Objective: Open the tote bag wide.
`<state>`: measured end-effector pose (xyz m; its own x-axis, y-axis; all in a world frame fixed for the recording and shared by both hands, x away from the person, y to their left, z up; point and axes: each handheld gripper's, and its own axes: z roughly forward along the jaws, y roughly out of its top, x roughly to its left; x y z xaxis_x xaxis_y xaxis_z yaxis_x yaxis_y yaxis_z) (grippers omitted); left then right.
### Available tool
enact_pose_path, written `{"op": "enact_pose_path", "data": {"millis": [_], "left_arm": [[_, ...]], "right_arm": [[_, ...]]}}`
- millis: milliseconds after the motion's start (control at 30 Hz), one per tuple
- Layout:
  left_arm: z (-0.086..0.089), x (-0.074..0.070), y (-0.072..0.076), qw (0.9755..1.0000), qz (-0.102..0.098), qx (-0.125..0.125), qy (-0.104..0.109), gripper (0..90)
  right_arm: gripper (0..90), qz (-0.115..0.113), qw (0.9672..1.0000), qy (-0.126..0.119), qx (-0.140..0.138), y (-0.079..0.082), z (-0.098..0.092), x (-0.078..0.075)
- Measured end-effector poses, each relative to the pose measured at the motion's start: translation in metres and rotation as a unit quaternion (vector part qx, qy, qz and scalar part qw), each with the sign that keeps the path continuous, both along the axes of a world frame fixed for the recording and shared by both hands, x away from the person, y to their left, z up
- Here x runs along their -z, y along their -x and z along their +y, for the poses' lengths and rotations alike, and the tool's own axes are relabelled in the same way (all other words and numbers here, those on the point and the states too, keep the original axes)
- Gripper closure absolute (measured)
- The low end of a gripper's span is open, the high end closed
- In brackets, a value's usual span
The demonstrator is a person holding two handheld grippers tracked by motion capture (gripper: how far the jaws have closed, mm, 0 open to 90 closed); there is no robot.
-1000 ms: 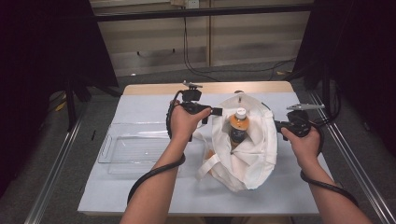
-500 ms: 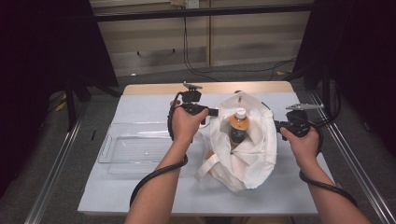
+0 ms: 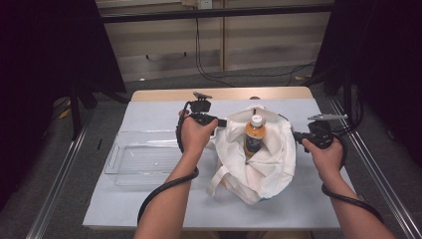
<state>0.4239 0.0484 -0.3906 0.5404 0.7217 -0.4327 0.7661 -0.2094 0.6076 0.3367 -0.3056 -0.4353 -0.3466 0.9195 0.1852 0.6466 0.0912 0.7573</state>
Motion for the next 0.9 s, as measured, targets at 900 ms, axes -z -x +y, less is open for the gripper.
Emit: {"op": "enact_pose_path", "data": {"millis": [900], "left_arm": [[0.004, 0.010, 0.003, 1.0000, 0.005, -0.005, 0.005, 82.0]], "right_arm": [[86.0, 0.009, 0.9999, 0.009, 0.000, 0.004, -0.008, 0.009]]}}
